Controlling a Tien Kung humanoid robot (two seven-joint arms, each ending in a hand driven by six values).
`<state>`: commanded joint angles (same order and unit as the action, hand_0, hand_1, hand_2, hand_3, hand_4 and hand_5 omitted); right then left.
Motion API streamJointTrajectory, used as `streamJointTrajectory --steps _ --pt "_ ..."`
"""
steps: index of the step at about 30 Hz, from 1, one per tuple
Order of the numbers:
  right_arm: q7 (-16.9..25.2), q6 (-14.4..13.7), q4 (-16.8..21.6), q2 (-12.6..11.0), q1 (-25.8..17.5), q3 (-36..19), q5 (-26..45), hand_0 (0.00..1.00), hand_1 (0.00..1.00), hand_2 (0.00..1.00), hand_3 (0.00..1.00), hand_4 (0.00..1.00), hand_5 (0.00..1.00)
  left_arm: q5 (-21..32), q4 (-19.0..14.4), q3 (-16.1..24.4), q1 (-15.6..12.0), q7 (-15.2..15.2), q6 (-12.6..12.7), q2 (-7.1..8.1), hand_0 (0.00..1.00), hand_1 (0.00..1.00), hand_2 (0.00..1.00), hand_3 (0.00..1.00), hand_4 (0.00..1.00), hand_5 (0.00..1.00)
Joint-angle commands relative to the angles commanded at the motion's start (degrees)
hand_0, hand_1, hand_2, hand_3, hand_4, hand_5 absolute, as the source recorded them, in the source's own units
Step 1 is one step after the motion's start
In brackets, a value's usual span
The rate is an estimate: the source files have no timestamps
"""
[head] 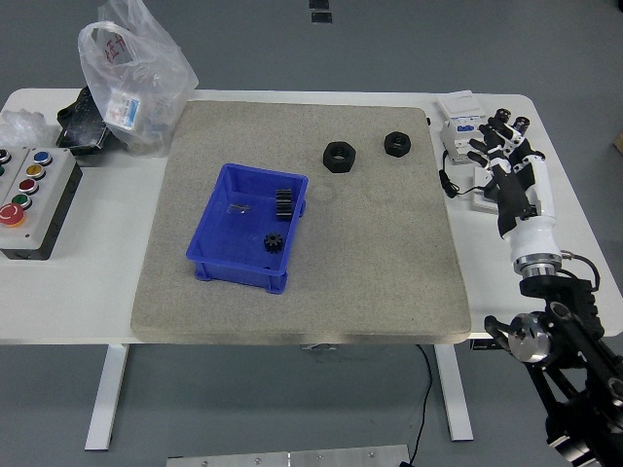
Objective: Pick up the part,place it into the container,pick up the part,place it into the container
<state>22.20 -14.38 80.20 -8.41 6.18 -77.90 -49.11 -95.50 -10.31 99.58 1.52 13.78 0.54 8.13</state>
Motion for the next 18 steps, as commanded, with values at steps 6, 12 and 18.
streamJointTrajectory --steps 6,12,18 --pt "0.93 0.14 1.18 -0.27 -1.11 -5.18 4.12 0.767 0.747 0.763 0.725 0.739 0.496 -2.56 0.0 0.88 -0.09 -0.74 -0.14 -0.3 0.609 0.631 0.624 0.632 0.624 0.454" --pt "0.78 0.01 1.23 0.02 -1.26 -6.33 4.08 0.768 0.749 0.762 0.722 0.729 0.475 -5.73 0.0 1.75 -0.22 -0.69 -0.48 -0.96 0.61 0.631 0.625 0.631 0.624 0.455" --pt "0.22 0.05 0.29 0.11 -1.44 -6.82 4.08 0.767 0.748 0.761 0.722 0.734 0.484 -3.56 0.0 0.75 -0.2 -0.68 -0.35 -0.81 0.61 0.631 0.625 0.632 0.623 0.455"
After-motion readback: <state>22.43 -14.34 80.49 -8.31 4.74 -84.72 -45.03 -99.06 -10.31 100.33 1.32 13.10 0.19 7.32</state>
